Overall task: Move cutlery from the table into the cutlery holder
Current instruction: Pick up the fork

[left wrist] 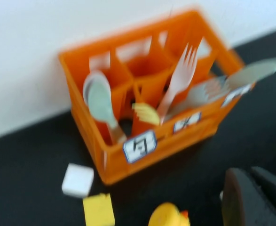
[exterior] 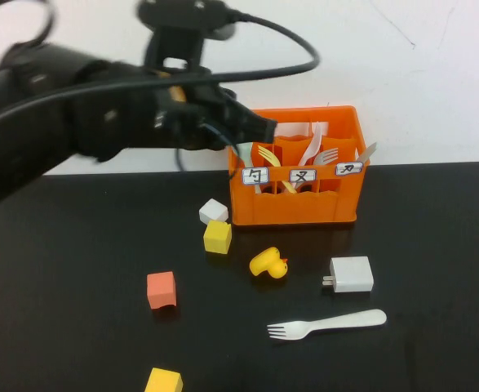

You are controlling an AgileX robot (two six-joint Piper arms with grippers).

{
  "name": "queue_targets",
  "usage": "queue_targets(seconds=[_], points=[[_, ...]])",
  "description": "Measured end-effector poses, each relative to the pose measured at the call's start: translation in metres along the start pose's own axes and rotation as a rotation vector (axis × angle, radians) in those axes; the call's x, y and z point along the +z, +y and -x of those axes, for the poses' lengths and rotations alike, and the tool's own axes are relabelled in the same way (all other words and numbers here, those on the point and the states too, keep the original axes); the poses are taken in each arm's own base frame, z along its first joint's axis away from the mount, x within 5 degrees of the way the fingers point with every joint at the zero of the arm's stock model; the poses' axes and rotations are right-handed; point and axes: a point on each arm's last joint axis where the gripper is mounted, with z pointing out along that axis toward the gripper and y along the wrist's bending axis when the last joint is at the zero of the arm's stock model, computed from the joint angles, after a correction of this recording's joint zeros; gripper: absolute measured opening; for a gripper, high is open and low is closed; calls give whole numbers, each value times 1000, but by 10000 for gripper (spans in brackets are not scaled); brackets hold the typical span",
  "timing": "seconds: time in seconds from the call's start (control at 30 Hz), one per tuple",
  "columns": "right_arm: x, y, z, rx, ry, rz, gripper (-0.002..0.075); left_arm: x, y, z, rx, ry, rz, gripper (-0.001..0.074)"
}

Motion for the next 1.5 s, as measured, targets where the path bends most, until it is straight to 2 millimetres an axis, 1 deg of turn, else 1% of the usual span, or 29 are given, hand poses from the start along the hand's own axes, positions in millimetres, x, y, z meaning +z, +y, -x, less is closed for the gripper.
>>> queue_targets(seconds=[0.1,0.2,0.33,0.47,0.5,0.57,0.7,0.87,0.97,1.03,1.17,1.23,1.3,1.5], points=[[0,0,-1,14,8,-2,-2,-20,1,-7,1,-55,-7,-1],[0,1,-1,17,16,6,-2,-36,3,-24,-1,-44,-6,-1],[0,4,-4,-26,41,44,-2,-52,9,-62,-17,2,-3,-1],[-1,8,-7,-57,70,90,-2,-63,16,-102,-10,6,4,-1],[-1,9,-7,-61,79,101,-2,-66,17,-107,-9,-3,4,-1],[-1,10,-9,-52,92,116,-2,-72,20,-124,-11,4,5,-1],[-3,12,-7,-59,115,143,-2,-95,21,-139,-28,14,-1,-1],[0,6,0,-80,181,176,-2,-133,19,-142,-65,-45,-34,-1],[9,-2,10,-70,233,207,-2,-151,19,-147,-33,-102,-49,-1],[16,-10,21,-73,251,223,-2,-161,20,-154,0,-134,-53,-1],[31,-25,43,-86,262,240,-2,-174,22,-167,21,-196,-60,-1],[45,-33,51,-85,280,257,-2,-176,23,-173,15,-211,-65,-1],[60,-35,56,-98,305,290,-2,-176,24,-180,8,-205,-69,-1],[111,-27,65,-189,396,399,-2,-171,28,-200,1,-188,-66,-1]])
